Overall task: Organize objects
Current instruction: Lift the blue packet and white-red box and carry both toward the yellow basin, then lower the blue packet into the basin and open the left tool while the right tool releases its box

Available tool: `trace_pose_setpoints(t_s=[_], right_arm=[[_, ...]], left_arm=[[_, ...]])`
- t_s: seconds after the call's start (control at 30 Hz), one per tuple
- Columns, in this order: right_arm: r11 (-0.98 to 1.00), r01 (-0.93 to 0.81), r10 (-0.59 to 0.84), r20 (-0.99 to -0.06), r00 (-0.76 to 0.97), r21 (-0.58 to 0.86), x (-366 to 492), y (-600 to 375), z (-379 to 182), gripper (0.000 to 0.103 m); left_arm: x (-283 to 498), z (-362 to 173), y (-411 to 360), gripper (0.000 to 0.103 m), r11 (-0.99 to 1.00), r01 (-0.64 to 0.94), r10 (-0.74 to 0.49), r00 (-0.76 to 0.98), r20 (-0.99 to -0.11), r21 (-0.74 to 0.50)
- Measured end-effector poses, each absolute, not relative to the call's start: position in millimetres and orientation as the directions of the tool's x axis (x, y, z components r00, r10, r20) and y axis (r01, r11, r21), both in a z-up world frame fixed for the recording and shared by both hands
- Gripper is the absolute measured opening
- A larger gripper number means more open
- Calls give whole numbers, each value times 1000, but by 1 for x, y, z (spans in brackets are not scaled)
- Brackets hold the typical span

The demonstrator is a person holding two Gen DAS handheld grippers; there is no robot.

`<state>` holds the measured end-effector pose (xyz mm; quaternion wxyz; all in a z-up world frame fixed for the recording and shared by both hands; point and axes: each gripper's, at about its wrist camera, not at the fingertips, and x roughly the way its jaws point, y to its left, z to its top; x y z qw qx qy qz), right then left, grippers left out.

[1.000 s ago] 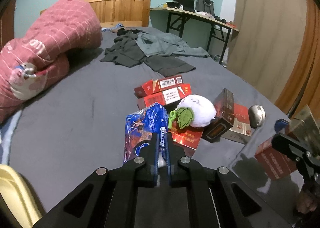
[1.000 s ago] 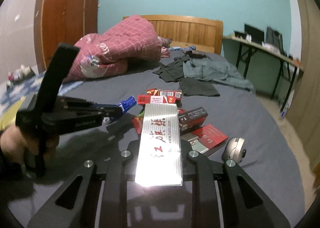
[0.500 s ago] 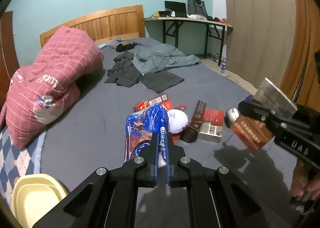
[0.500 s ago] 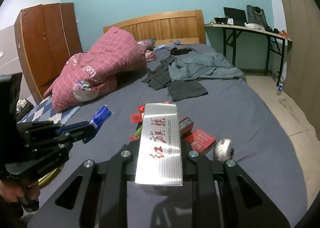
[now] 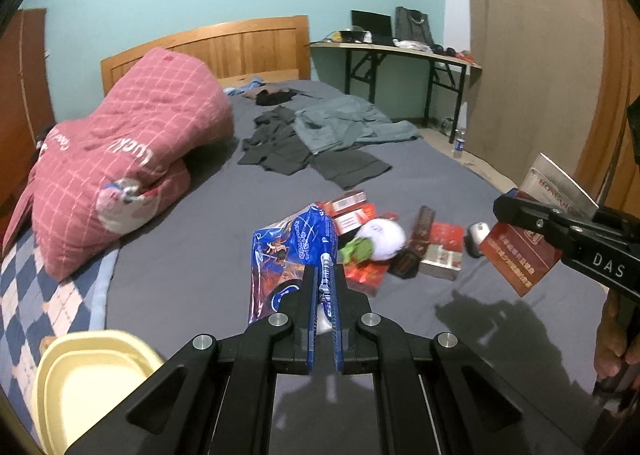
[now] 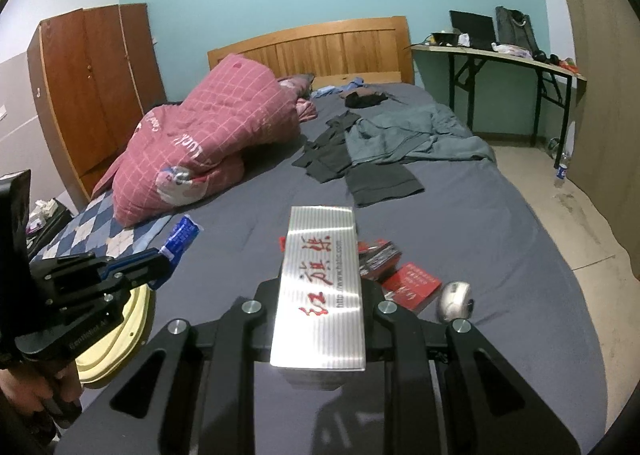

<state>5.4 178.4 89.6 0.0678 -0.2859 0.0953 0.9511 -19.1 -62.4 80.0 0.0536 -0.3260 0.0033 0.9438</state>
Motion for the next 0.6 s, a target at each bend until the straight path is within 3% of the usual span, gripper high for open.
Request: trace_pose_setpoints(t_s=[0.33, 0.6], right_arm=[[-989, -69, -22, -585, -811, 133, -25, 97, 83, 23], [-974, 129, -215, -575, -790, 186, -68, -15, 89, 23]], left_arm=[[14, 74, -142, 4, -999, 12, 17, -780, -625, -42], [60, 83, -244, 4, -983, 182, -140, -757, -638, 0]])
